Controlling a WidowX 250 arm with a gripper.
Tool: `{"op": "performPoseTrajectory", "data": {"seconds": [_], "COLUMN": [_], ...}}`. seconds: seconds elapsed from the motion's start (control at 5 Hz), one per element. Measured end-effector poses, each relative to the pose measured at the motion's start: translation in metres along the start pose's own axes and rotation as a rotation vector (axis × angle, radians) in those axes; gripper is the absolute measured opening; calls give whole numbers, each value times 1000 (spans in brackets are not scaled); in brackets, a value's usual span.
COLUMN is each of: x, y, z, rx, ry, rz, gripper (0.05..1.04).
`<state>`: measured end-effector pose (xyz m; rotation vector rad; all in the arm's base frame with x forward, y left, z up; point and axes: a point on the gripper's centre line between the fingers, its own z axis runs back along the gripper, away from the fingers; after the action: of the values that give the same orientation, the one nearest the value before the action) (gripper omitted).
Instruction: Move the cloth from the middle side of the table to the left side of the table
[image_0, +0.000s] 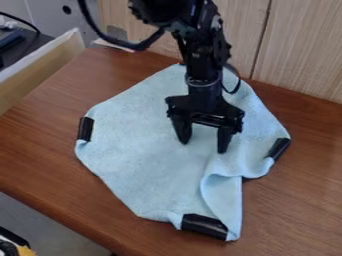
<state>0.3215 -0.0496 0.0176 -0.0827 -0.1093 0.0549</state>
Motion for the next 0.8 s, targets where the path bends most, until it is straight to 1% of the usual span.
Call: {"op": "performPoseTrajectory", "data": {"seconds": [0.2, 0.6, 0.8], "x": [-2, 1, 8], "y": [1, 21, 49], "z": [-1, 0, 2], "rx": [19, 75, 101], "ry": [4, 1, -4], "rz": [6, 60, 134], "gripper": [999, 999, 999]}}
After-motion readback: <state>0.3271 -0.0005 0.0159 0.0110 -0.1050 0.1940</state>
